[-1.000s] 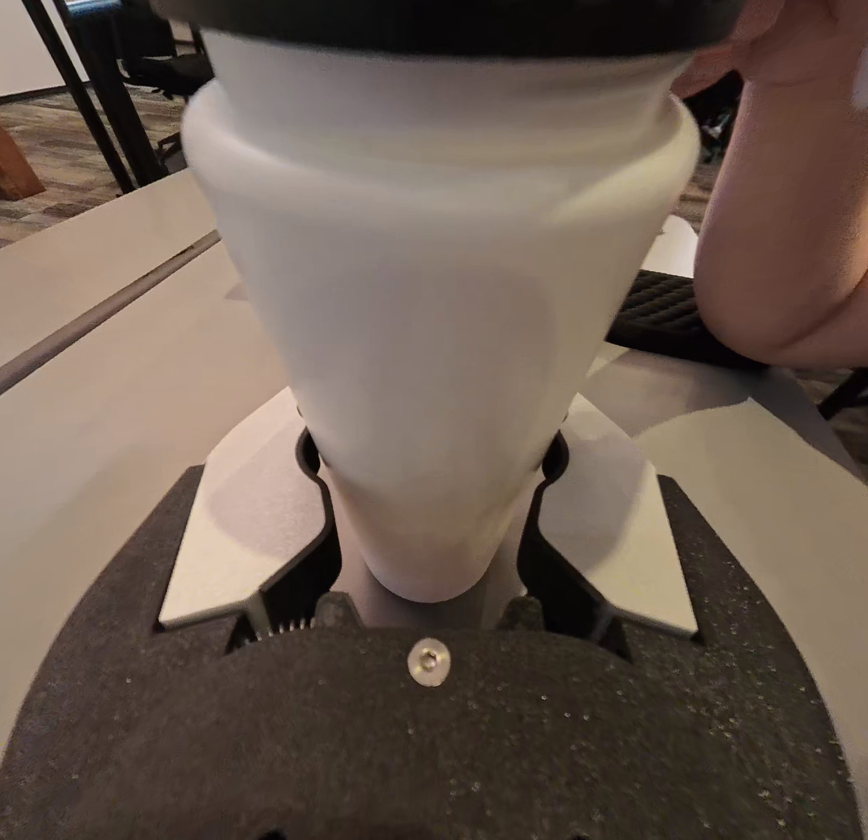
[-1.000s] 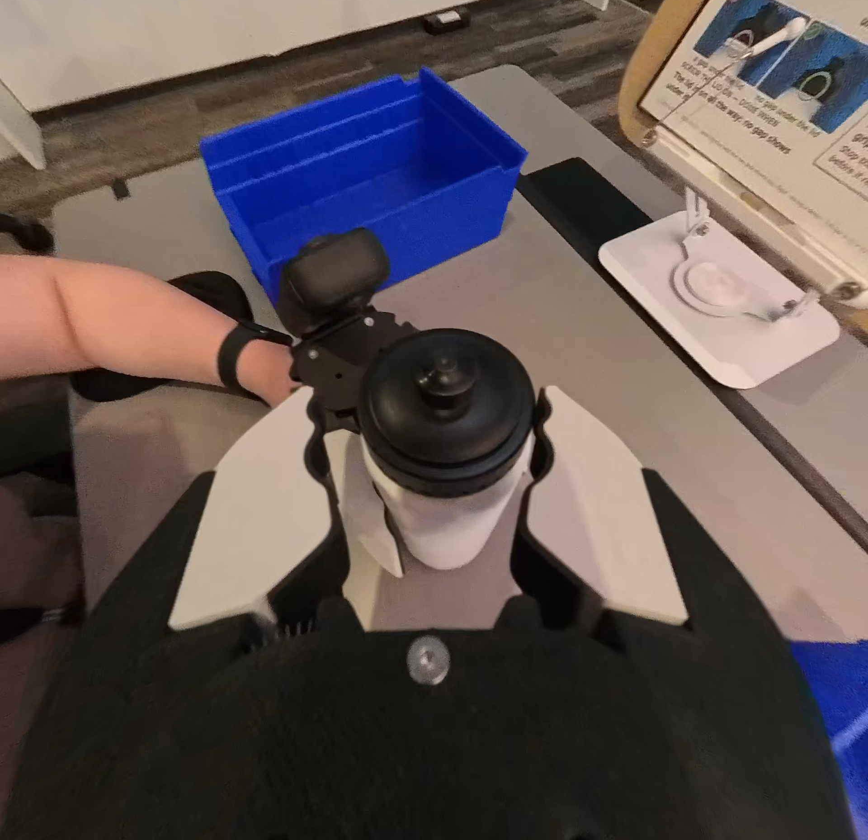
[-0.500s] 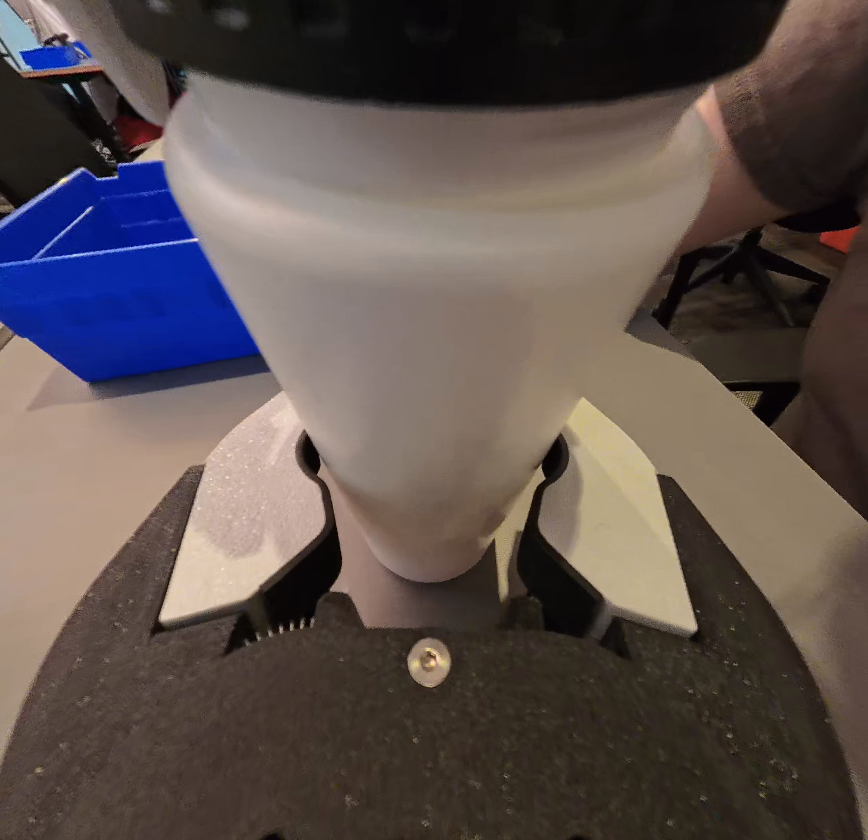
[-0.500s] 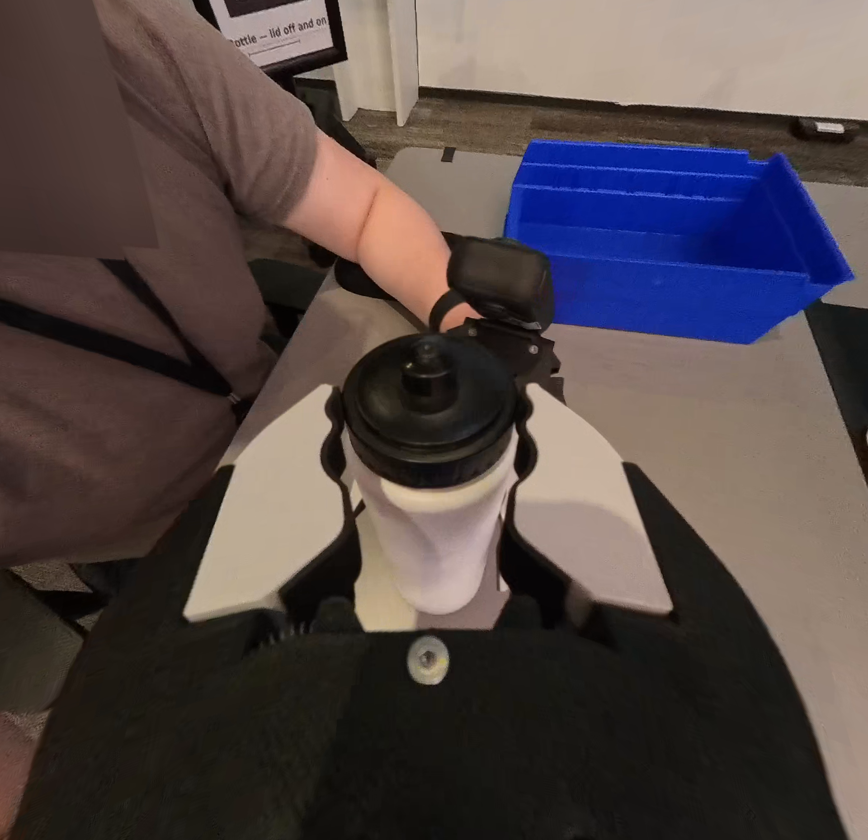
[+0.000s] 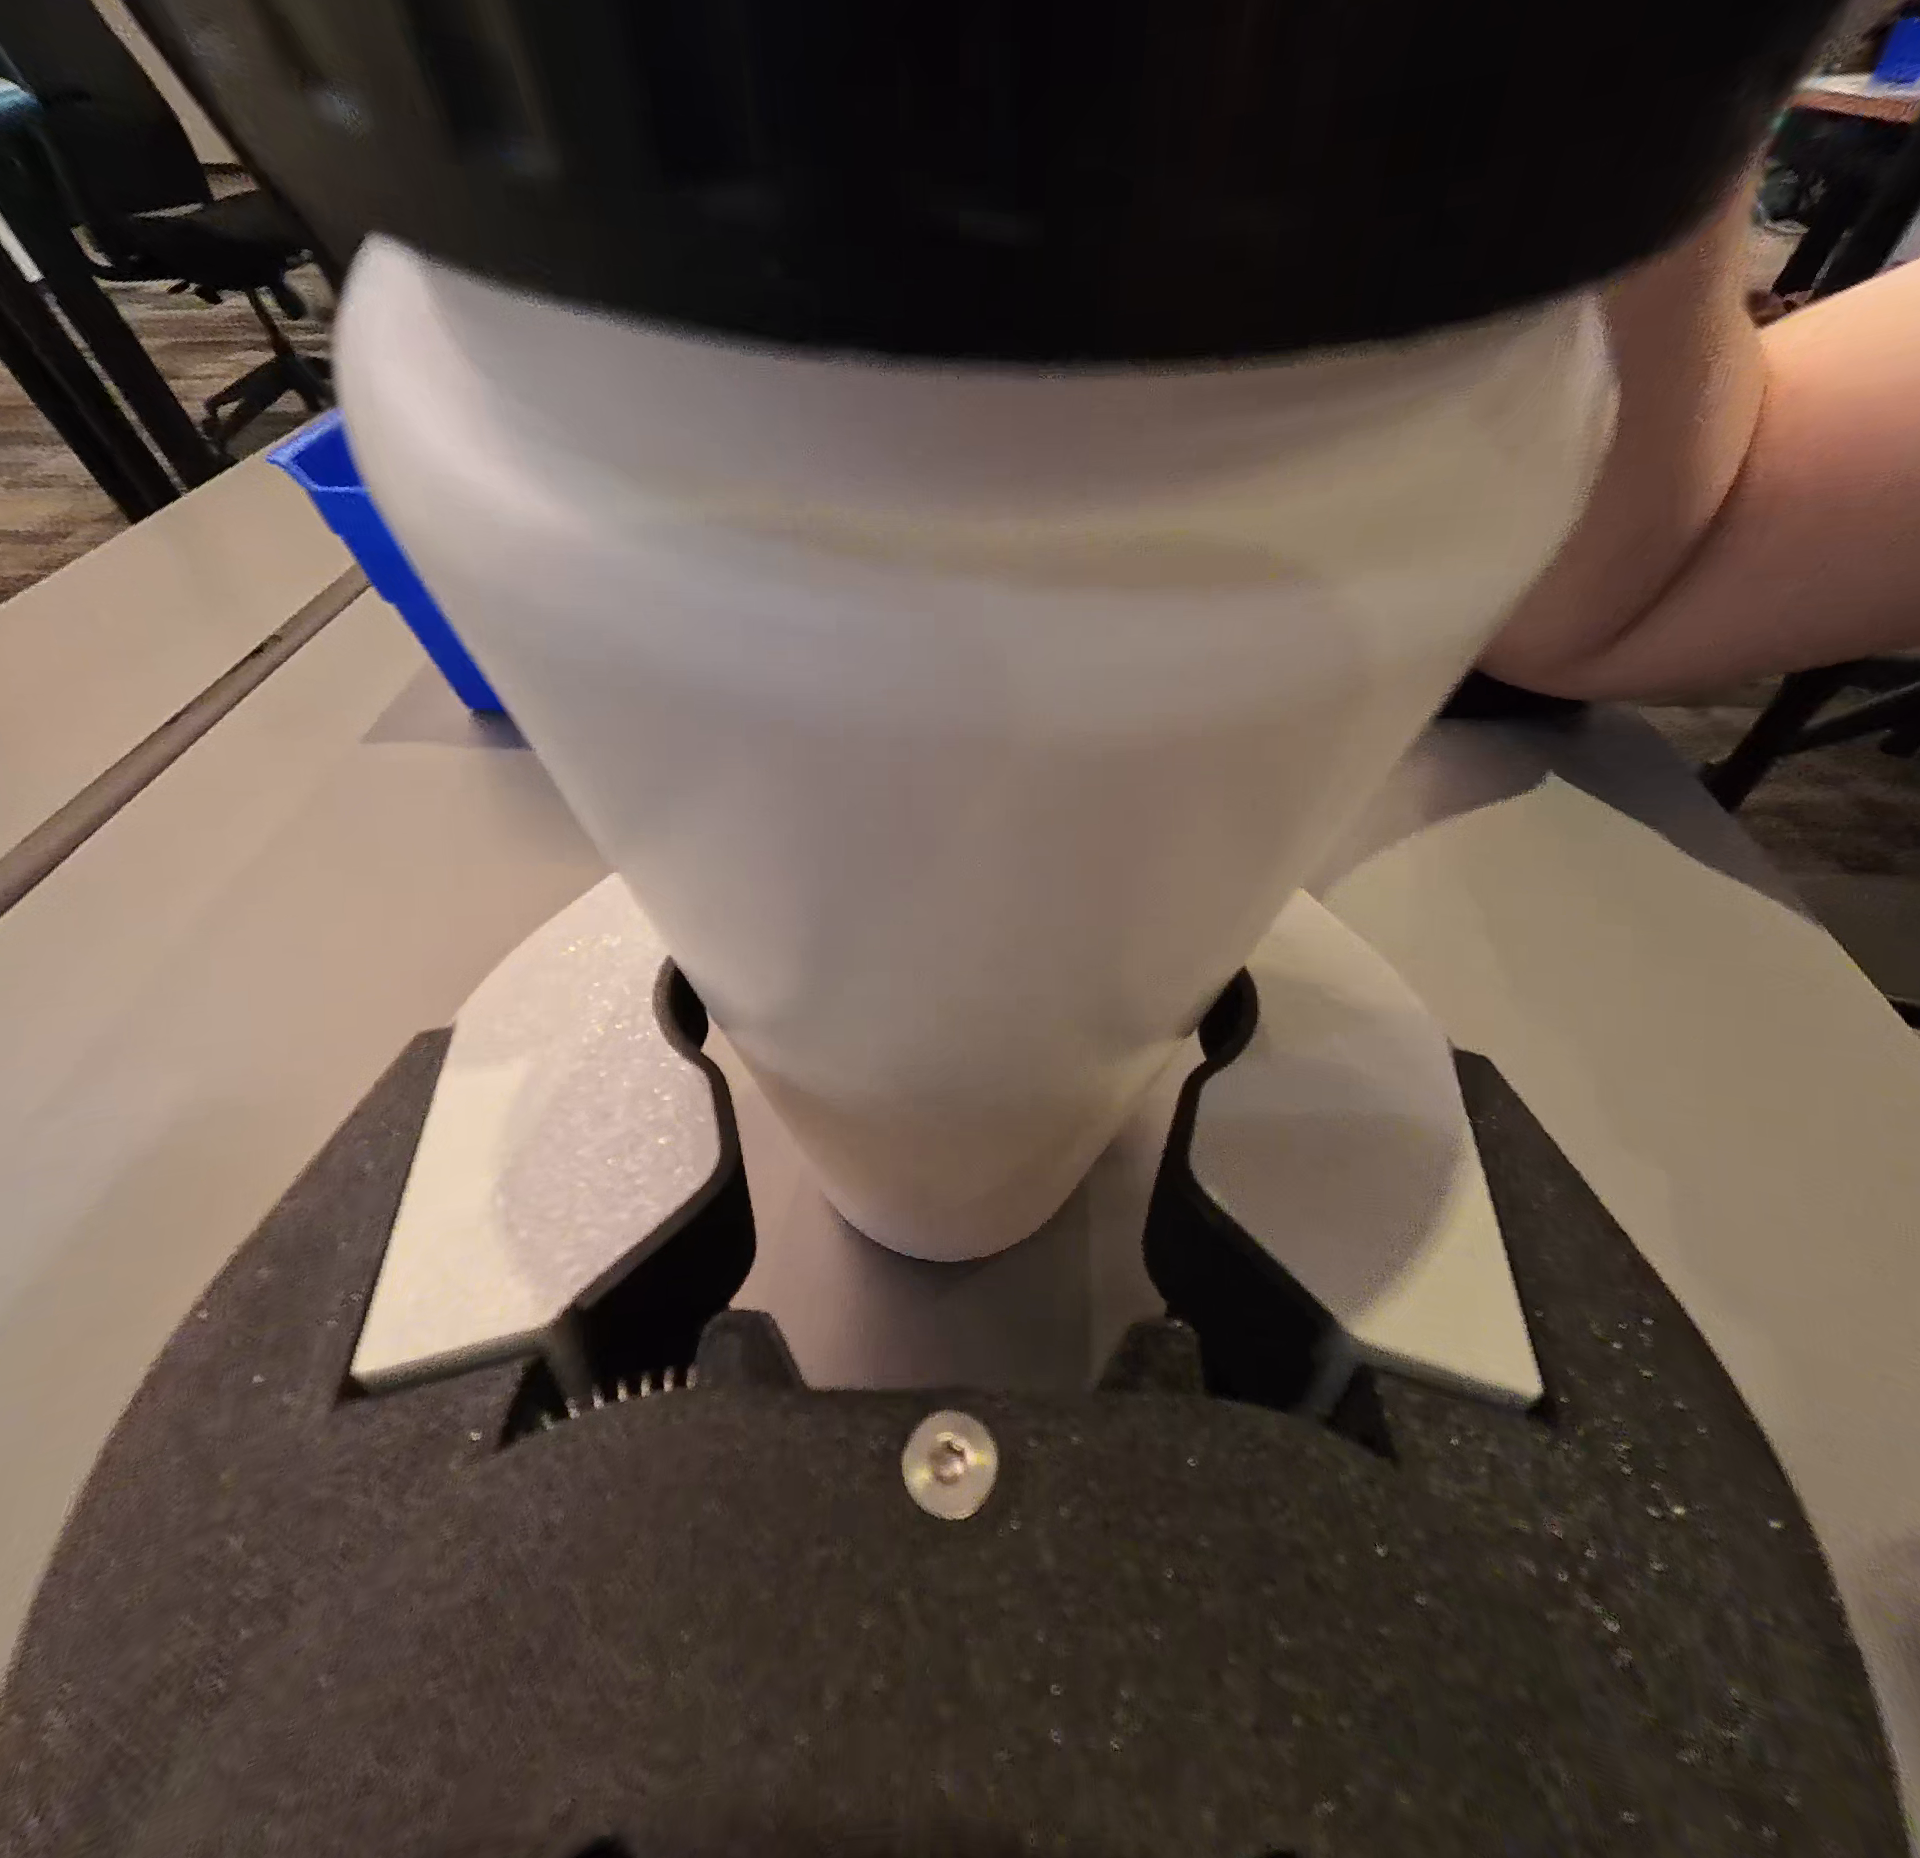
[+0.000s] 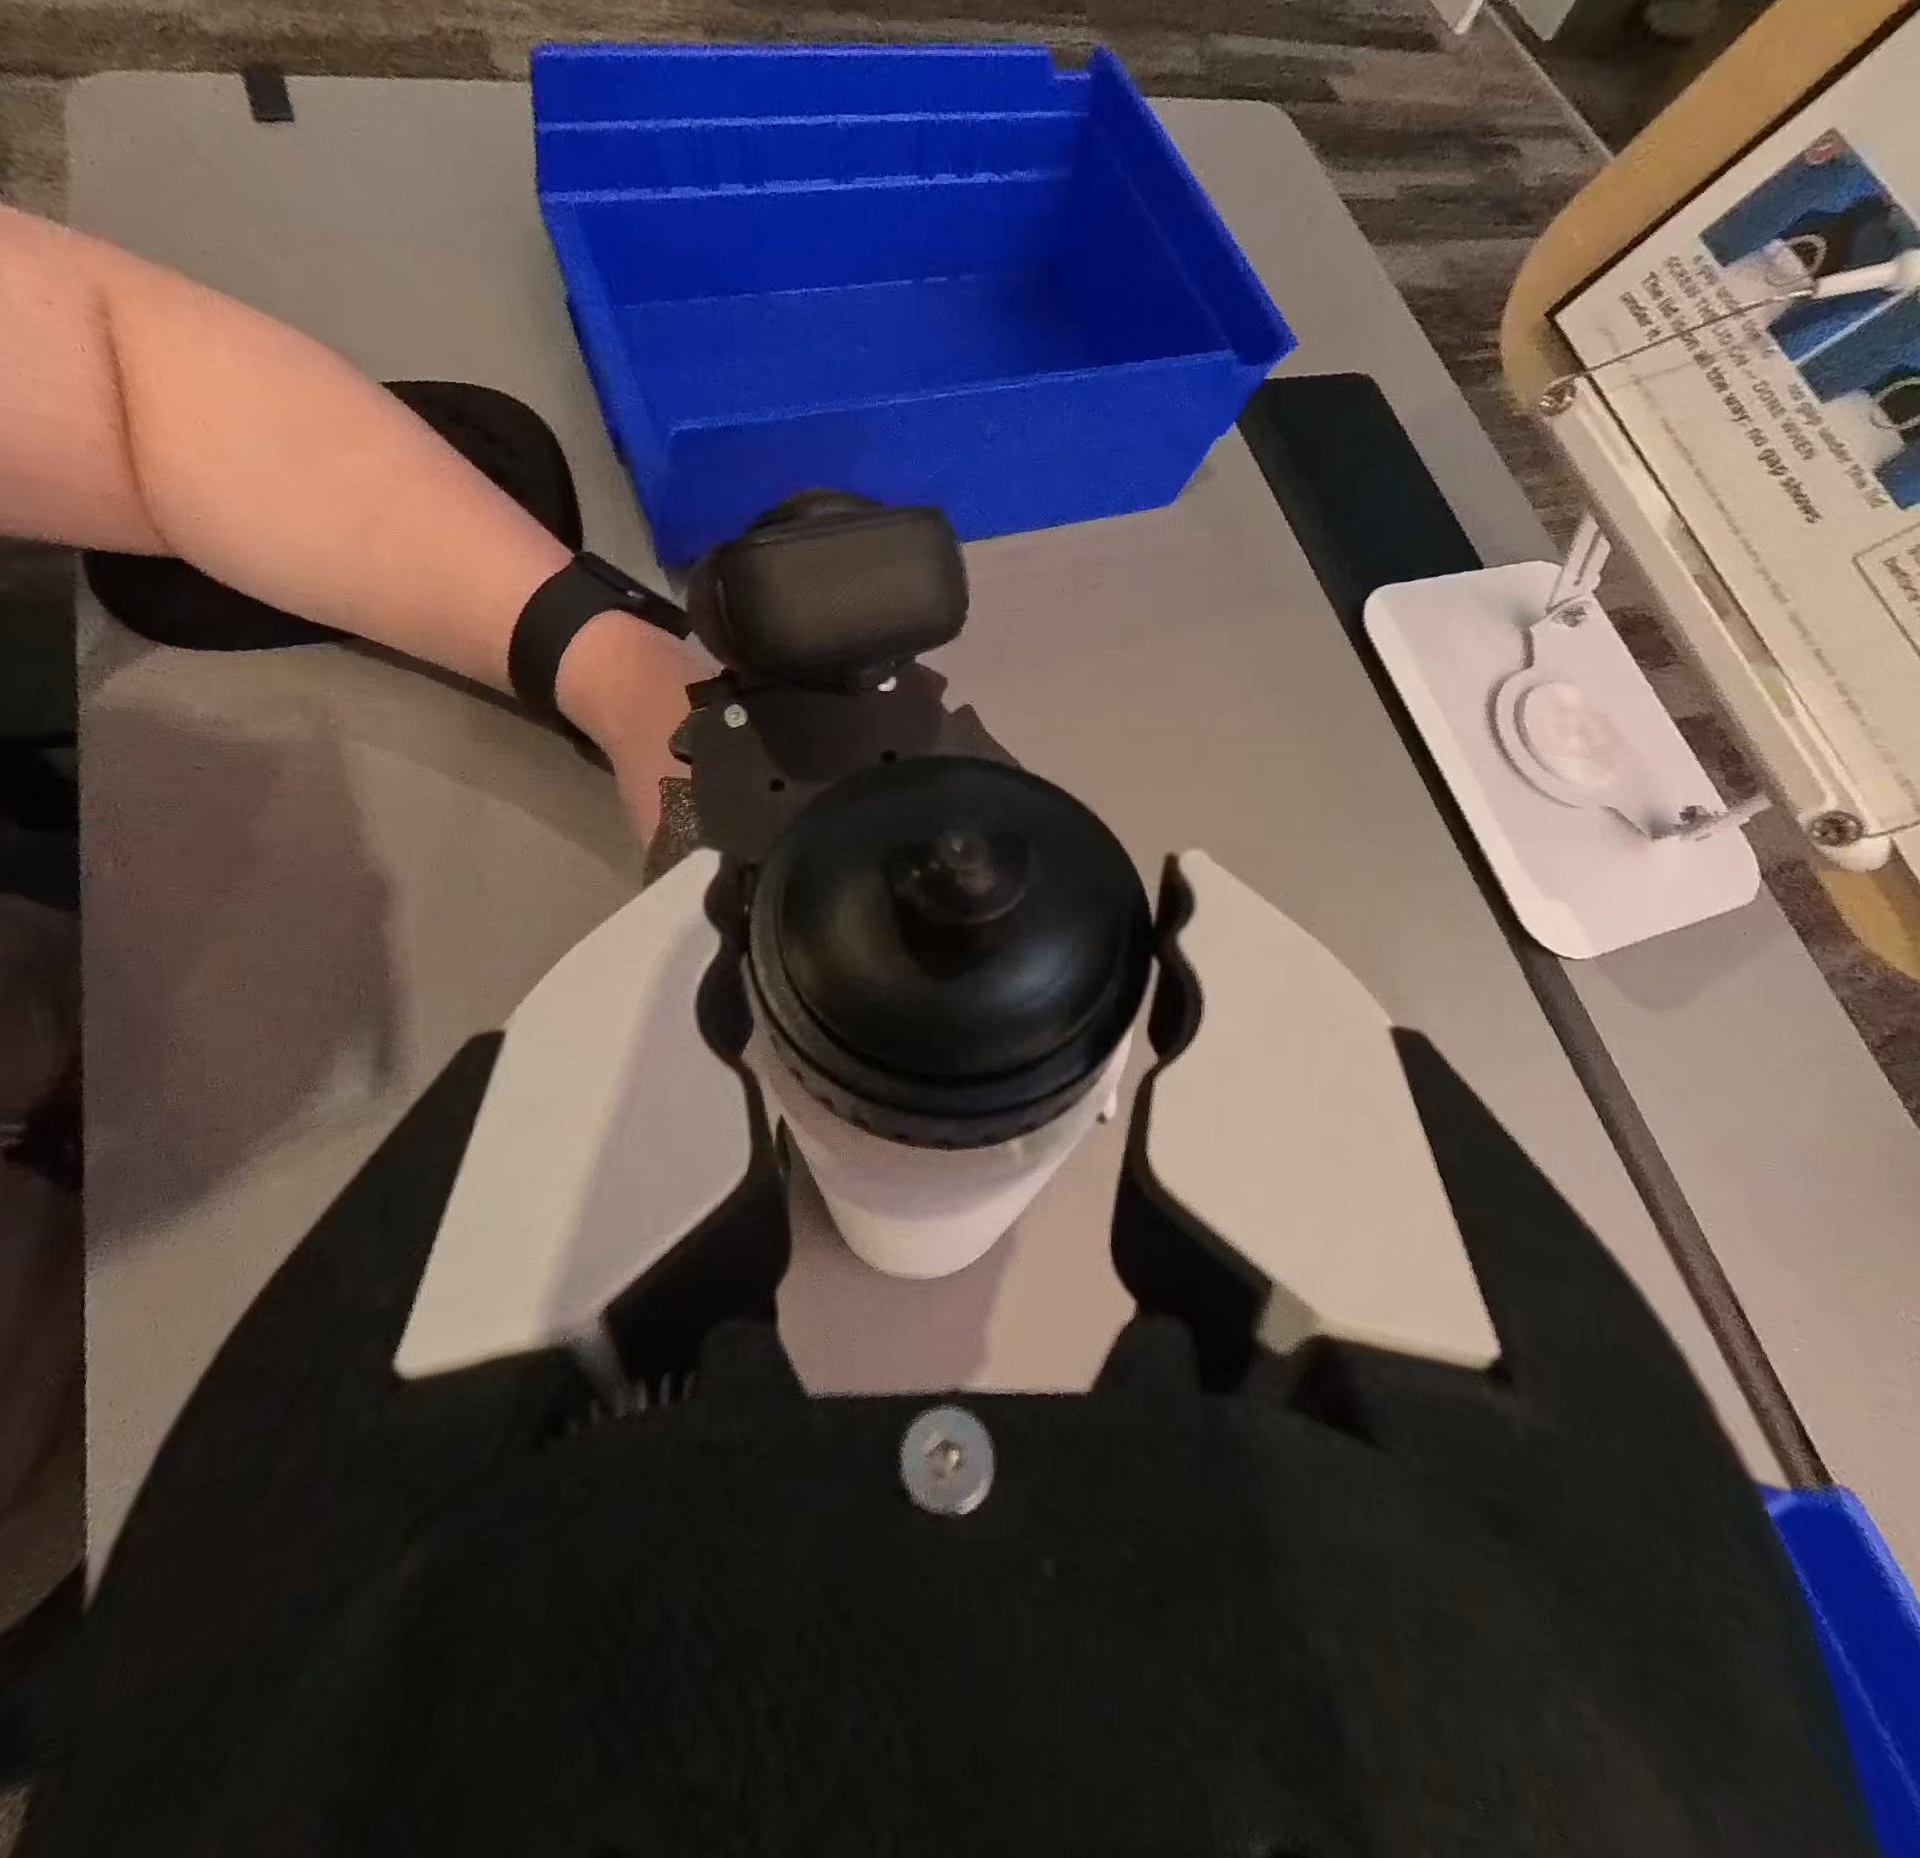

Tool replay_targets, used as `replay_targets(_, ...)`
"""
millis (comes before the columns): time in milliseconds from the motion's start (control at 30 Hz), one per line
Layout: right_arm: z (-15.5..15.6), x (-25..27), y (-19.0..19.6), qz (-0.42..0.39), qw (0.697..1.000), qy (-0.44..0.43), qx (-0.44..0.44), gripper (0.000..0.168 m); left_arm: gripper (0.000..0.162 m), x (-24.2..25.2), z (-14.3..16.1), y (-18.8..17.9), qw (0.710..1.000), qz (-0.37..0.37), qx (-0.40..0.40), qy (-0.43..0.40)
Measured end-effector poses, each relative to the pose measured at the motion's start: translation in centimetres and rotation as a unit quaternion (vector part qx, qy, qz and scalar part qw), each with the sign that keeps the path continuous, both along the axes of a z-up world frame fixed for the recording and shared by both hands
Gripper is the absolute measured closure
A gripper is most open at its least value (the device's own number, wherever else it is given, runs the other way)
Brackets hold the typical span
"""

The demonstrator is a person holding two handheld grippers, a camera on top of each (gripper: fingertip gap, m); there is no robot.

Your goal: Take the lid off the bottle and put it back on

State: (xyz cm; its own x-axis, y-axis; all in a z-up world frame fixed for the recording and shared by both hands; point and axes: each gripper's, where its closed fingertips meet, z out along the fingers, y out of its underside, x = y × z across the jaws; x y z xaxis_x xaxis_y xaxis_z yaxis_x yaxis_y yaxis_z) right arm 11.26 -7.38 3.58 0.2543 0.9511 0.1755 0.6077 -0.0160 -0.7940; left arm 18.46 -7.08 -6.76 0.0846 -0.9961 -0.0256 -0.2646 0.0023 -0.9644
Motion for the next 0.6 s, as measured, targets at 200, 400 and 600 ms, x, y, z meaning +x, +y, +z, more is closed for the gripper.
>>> replay_targets(200, 0.5, 1.1, -5.2, 0.256, 0.964, 0.058, -0.031, 0.091, 0.067, 0.5, -0.1, -4.9, 0.991, -0.134, 0.017, 0.011)
replay_targets(400, 0.9, 0.9, -4.7, 0.278, 0.948, 0.12, -0.095, 0.091, 0.067, 0.7, -0.1, -5.6, 0.989, -0.149, -0.009, 0.007)
replay_targets(600, 3.1, 0.2, 0.3, 0.095, 0.983, 0.156, -0.031, 0.081, 0.067, 0.1, -0.2, -0.3, 1.0, -0.01, -0.023, 0.009)
